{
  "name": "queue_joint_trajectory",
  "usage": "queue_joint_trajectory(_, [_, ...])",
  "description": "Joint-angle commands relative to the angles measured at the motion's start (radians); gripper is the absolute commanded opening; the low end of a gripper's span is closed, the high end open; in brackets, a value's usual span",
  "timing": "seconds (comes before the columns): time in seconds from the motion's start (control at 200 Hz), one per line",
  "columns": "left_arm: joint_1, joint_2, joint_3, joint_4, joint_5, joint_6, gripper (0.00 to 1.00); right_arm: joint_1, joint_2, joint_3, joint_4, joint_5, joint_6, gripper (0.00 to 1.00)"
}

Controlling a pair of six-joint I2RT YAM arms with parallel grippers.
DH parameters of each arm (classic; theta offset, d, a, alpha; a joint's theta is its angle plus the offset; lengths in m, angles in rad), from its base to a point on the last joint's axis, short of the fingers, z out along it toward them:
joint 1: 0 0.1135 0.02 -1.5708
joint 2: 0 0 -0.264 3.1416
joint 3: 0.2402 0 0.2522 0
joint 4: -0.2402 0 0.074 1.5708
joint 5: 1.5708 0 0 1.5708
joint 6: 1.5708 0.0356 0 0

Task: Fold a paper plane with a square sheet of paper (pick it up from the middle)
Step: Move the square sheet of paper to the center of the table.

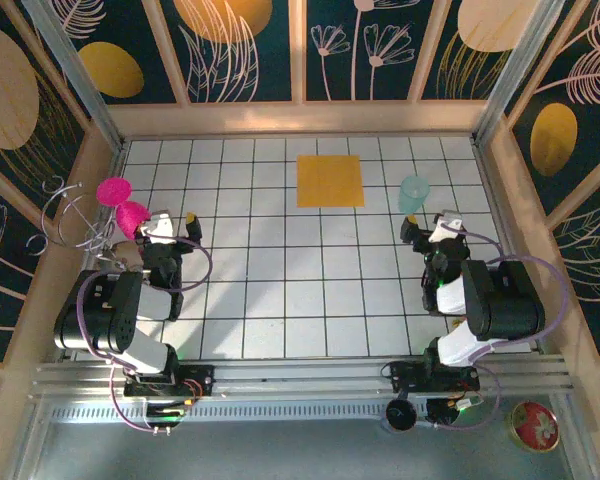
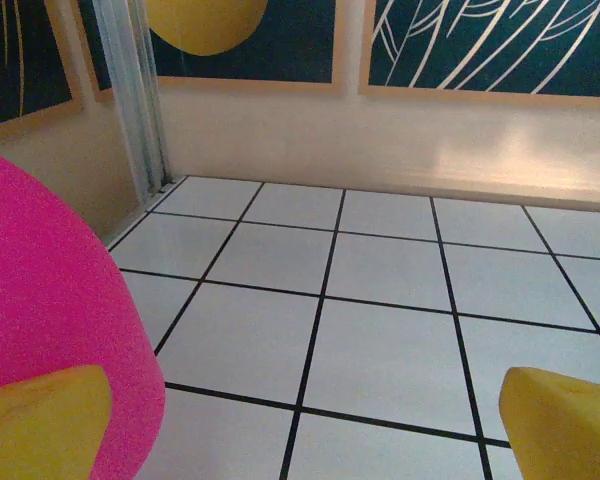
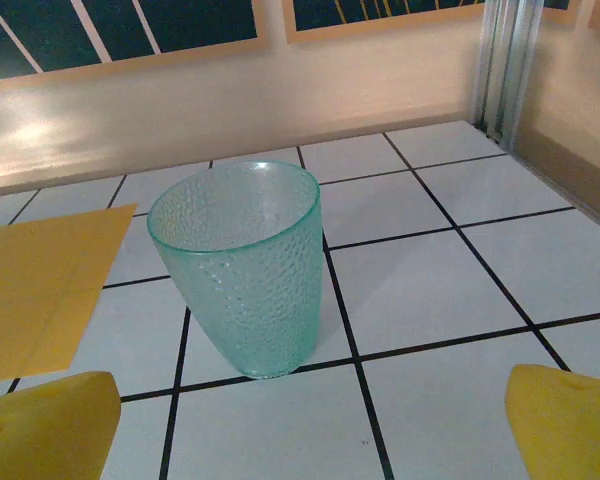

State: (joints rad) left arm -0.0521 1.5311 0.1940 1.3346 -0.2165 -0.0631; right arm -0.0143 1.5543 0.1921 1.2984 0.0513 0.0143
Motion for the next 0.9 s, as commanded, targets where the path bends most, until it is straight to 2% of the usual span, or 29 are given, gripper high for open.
queue_joint_trajectory(0.0, [0.008, 0.006, 0.012, 0.035, 0.01, 0.009, 0.99, -0.01, 0.008, 0.02, 0.042, 0.009, 0.013, 0.99])
queue_joint_trajectory(0.891, [0.007, 0.006, 0.007, 0.042, -0.018, 0.0, 0.99, -0.009, 0.008, 0.019, 0.044, 0.011, 0.013, 0.99])
